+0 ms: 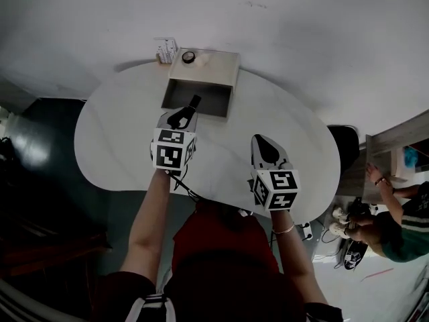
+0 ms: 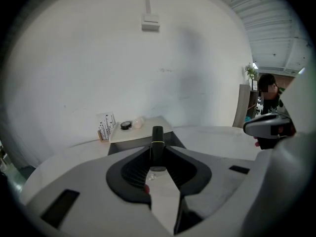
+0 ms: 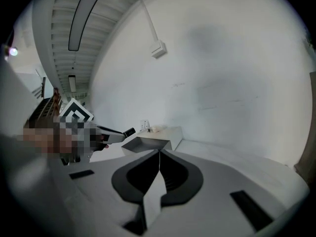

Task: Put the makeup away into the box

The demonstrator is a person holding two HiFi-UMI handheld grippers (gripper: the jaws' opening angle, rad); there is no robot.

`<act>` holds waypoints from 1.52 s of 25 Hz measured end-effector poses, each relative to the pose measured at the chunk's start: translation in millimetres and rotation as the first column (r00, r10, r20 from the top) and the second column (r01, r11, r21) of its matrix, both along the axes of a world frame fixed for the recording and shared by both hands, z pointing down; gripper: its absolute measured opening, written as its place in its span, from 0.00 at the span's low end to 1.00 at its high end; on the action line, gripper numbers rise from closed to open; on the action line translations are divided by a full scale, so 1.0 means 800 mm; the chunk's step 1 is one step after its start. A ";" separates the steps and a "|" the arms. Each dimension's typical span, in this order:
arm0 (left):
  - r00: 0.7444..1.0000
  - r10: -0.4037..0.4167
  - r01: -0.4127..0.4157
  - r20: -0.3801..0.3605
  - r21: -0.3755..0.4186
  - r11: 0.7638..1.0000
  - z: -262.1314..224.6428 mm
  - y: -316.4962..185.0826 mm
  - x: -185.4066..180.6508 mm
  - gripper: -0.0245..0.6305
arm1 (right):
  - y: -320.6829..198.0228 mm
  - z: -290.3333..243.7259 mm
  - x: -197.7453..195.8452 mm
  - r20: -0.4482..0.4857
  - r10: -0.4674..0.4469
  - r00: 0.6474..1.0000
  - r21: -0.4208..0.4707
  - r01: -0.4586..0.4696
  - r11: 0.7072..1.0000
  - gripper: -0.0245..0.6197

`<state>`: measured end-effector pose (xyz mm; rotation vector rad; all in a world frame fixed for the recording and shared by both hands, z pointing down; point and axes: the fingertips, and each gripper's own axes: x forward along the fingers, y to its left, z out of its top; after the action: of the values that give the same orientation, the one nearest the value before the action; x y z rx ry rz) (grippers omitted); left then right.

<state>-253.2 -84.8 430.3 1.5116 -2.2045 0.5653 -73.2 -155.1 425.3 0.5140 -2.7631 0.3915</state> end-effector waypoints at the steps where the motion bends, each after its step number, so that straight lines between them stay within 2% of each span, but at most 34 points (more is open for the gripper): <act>1: 1.000 0.000 0.000 -0.001 -0.001 1.000 0.001 0.000 -0.008 0.21 | 0.000 0.000 -0.007 -0.003 0.001 1.000 0.002 -0.001 1.000 0.06; 11: 0.998 0.055 -0.056 -0.038 -0.018 0.998 0.021 -0.010 -0.077 0.21 | 0.005 0.009 -0.084 -0.041 0.012 0.999 0.002 -0.012 1.000 0.06; 18: 0.983 0.179 -0.180 -0.037 -0.055 0.982 0.039 -0.032 -0.093 0.21 | 0.010 0.016 -0.140 -0.072 -0.005 0.997 0.011 0.006 1.000 0.06; 25: 0.938 0.345 -0.344 -0.019 -0.167 0.924 0.065 -0.057 -0.089 0.21 | 0.006 0.023 -0.166 -0.099 0.019 0.995 0.012 -0.018 1.000 0.06; 33: 0.886 0.463 -0.453 -0.026 -0.258 0.853 0.094 -0.075 -0.082 0.21 | -0.004 0.036 -0.169 -0.138 0.058 0.989 0.002 -0.058 0.998 0.06; 38: 0.867 0.497 -0.487 -0.041 -0.279 0.827 0.107 -0.082 -0.081 0.21 | -0.006 0.042 -0.171 -0.152 0.071 0.986 -0.005 -0.072 0.997 0.06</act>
<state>-318.1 -150.5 515.6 1.9196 -1.6449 1.0223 -209.9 -159.9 459.1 0.6154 -2.6006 0.3672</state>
